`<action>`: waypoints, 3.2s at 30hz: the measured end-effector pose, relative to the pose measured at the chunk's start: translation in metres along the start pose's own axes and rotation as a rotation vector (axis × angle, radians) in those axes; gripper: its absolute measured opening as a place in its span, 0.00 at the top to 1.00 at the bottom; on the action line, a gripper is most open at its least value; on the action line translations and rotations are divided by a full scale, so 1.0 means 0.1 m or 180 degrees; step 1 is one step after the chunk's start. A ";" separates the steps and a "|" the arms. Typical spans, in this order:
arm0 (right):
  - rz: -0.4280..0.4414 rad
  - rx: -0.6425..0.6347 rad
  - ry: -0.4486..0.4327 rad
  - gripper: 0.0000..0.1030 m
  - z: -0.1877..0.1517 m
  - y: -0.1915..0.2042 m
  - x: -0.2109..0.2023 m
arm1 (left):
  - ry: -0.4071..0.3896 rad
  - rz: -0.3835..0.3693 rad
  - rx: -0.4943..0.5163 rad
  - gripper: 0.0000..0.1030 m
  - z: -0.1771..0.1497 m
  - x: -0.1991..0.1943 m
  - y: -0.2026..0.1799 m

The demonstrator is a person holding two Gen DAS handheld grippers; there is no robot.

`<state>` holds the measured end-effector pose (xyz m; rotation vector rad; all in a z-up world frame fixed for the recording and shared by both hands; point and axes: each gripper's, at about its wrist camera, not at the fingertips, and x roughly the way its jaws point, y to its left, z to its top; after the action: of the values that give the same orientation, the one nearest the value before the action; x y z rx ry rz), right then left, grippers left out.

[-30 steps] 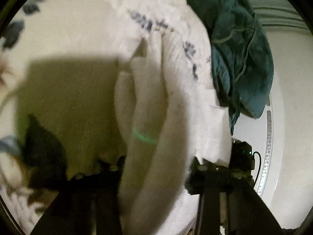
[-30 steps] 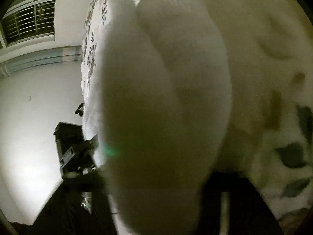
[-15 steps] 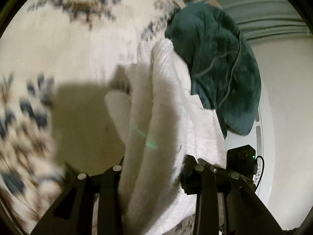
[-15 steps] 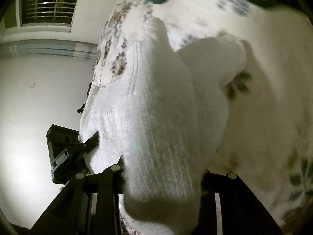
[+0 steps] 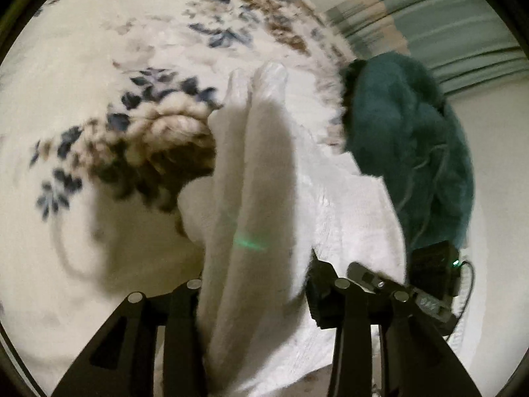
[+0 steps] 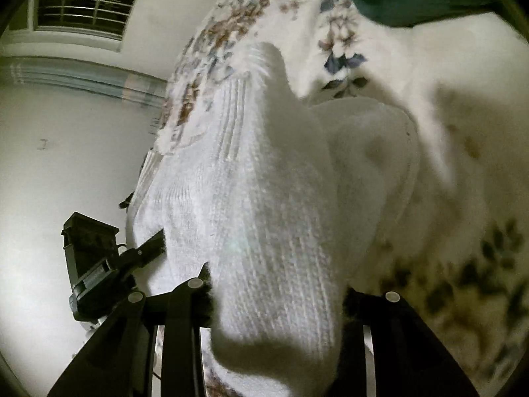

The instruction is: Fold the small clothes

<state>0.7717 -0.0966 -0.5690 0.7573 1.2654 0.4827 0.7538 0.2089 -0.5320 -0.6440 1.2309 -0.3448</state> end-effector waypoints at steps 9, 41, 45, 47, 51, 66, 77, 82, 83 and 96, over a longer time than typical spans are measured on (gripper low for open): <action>-0.0885 -0.0143 0.0183 0.35 0.00 0.00 0.21 | 0.0058 0.0389 -0.0075 0.48 -0.06 0.06 0.11; -0.2685 -0.1282 -0.1229 0.00 -2.31 2.54 -3.13 | -0.0912 0.2100 0.0835 0.02 -2.04 -2.47 -2.36; -0.2605 -0.1349 -0.1423 0.00 -2.76 3.00 -3.77 | -0.1032 0.2139 0.0896 0.02 -2.43 -2.97 -2.70; -0.2586 -0.1408 -0.1521 0.00 -2.98 3.20 -4.04 | -0.1094 0.2123 0.0892 0.02 -2.63 -3.24 -2.86; -0.2493 -0.1551 -0.1686 0.00 -3.42 3.59 -4.52 | -0.1264 0.2106 0.0906 0.02 -2.93 -3.65 -3.13; -0.2226 -0.1718 -0.2049 0.00 -4.50 4.27 -5.65 | -0.1579 0.1994 0.1038 0.02 -3.70 -4.40 -3.70; -0.2255 -0.1771 -0.2042 0.00 -4.62 4.34 -5.81 | -0.1637 0.1947 0.1048 0.00 -3.80 -4.50 -3.76; -0.2245 -0.1771 -0.2088 0.00 -4.62 4.35 -5.85 | -0.1714 0.1979 0.1070 0.00 -3.84 -4.55 -3.79; -0.2239 -0.1768 -0.2089 0.00 -4.63 4.36 -5.86 | -0.1724 0.1974 0.1070 0.00 -3.85 -4.56 -3.80; -0.2227 -0.1802 -0.2122 0.00 -4.62 4.40 -5.88 | -0.1762 0.1950 0.1088 0.00 -3.86 -4.64 -3.81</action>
<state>0.2119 -0.1037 0.0943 -0.0462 0.6372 -0.0144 0.2794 0.0752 -0.0150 -0.0341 0.7549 0.1369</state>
